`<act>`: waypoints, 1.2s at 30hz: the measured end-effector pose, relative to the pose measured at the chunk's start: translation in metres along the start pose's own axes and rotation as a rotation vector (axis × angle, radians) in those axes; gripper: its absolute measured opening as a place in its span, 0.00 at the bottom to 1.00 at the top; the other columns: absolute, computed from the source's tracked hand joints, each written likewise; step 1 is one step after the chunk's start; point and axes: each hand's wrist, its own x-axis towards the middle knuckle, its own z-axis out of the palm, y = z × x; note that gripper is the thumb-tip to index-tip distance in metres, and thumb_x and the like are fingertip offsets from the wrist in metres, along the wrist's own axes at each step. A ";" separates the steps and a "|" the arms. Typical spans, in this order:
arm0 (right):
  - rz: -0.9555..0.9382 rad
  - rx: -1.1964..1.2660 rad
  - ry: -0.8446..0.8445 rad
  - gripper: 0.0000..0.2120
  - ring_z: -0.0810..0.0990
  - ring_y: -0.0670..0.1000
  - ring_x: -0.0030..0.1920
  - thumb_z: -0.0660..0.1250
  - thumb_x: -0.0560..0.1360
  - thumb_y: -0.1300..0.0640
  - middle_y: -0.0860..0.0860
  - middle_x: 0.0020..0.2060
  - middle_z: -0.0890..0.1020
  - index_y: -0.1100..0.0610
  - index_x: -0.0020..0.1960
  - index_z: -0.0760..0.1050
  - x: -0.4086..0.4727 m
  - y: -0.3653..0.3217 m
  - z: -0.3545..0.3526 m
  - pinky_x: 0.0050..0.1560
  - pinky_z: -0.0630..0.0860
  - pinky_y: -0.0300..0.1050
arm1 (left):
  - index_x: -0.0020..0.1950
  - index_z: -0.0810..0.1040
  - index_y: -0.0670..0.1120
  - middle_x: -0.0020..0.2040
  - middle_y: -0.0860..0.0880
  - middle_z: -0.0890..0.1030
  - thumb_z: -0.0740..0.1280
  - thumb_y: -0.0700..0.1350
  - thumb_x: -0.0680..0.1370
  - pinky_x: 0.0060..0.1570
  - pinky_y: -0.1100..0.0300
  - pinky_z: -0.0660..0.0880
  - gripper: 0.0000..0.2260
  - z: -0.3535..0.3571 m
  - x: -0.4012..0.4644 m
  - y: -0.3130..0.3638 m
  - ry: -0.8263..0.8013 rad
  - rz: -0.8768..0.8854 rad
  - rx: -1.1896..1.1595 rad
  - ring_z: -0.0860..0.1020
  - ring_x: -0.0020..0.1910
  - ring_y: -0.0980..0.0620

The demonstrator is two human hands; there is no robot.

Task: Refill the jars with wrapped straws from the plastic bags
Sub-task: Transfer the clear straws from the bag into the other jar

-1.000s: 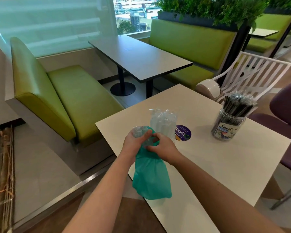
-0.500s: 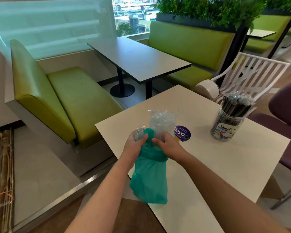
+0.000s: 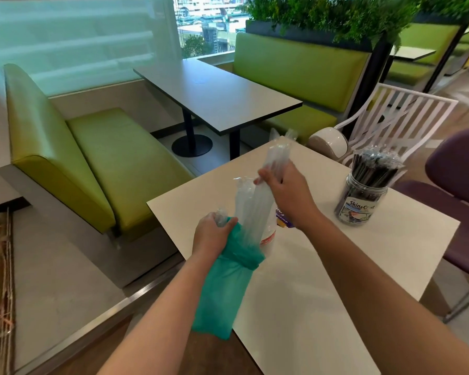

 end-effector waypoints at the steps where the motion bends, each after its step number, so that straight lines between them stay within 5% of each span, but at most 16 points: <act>1: -0.021 0.007 0.046 0.16 0.81 0.48 0.49 0.62 0.79 0.46 0.48 0.46 0.83 0.55 0.60 0.70 0.004 -0.002 -0.003 0.50 0.78 0.45 | 0.52 0.77 0.44 0.49 0.45 0.80 0.69 0.63 0.74 0.52 0.46 0.77 0.22 0.001 0.001 0.000 -0.003 -0.004 0.046 0.78 0.48 0.45; 5: -0.072 0.008 0.156 0.25 0.82 0.52 0.51 0.61 0.77 0.38 0.51 0.53 0.82 0.54 0.65 0.67 0.010 -0.009 -0.009 0.47 0.82 0.57 | 0.53 0.76 0.45 0.50 0.47 0.80 0.66 0.65 0.74 0.51 0.49 0.77 0.23 0.004 0.002 0.004 -0.042 -0.035 0.183 0.78 0.49 0.46; 16: -0.125 -0.134 0.132 0.28 0.81 0.55 0.56 0.58 0.77 0.38 0.53 0.60 0.79 0.53 0.71 0.63 -0.004 -0.005 0.008 0.51 0.82 0.55 | 0.52 0.76 0.49 0.51 0.50 0.80 0.68 0.62 0.73 0.51 0.50 0.78 0.18 0.019 0.011 0.013 -0.030 -0.101 0.161 0.78 0.49 0.48; 24: -0.053 -0.313 0.063 0.26 0.78 0.52 0.61 0.59 0.78 0.39 0.51 0.63 0.77 0.53 0.71 0.66 0.000 0.022 0.012 0.62 0.76 0.49 | 0.50 0.75 0.50 0.50 0.51 0.79 0.69 0.62 0.73 0.49 0.50 0.77 0.17 0.018 0.012 0.012 -0.018 -0.088 0.147 0.78 0.49 0.48; 31: -0.011 -0.664 0.055 0.24 0.61 0.55 0.65 0.65 0.73 0.35 0.50 0.67 0.62 0.48 0.62 0.75 0.001 0.072 0.029 0.64 0.62 0.52 | 0.47 0.74 0.51 0.45 0.52 0.80 0.69 0.64 0.72 0.45 0.52 0.78 0.17 0.019 0.011 0.009 -0.001 -0.083 0.157 0.78 0.45 0.49; 36: -0.047 -0.690 0.105 0.31 0.60 0.56 0.68 0.70 0.69 0.36 0.51 0.69 0.61 0.49 0.66 0.68 0.001 0.068 0.035 0.67 0.61 0.55 | 0.49 0.75 0.51 0.46 0.51 0.80 0.68 0.65 0.73 0.43 0.53 0.77 0.18 0.021 0.010 0.009 0.005 -0.085 0.157 0.79 0.45 0.48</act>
